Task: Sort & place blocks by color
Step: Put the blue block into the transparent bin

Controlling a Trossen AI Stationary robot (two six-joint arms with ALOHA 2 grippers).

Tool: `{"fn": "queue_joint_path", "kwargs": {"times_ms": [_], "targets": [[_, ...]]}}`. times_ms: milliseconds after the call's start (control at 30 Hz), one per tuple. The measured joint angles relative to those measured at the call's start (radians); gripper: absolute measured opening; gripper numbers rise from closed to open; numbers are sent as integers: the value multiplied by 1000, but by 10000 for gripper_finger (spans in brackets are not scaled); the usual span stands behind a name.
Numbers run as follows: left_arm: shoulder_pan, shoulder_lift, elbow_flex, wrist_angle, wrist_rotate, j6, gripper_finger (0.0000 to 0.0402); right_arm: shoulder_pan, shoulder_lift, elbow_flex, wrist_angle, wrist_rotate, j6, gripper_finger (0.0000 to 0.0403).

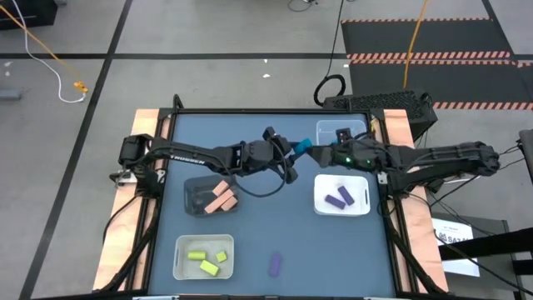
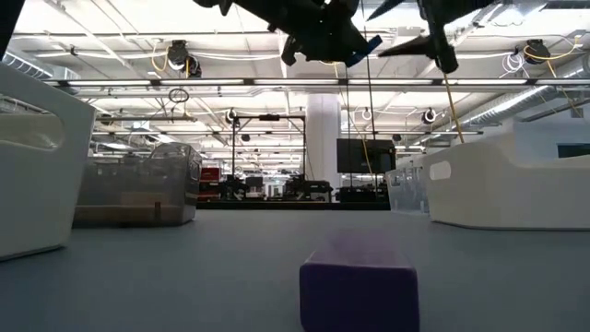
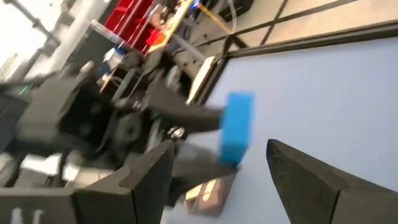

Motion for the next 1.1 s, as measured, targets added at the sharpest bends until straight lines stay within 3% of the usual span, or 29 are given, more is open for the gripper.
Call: {"fn": "queue_joint_path", "kwargs": {"times_ms": [300, 567, 767, 1033, 1100], "targets": [[17, 0, 0, 4, 2, -10, 130, -85, 39, 0, 86, -3, -143, 249], [69, 0, 0, 8, 1, -24, 130, -123, 92, 0, 127, -83, -119, 238], [78, 0, 0, 4, 29, -24, 130, -131, 149, 0, 194, -78, -88, 178], [75, -2, 0, -32, 17, 2, 130, -150, 178, -1, 216, -46, -80, 37], [75, -2, 0, -33, 17, 1, 131, -157, 178, -1, 214, -53, -98, 36]]}}
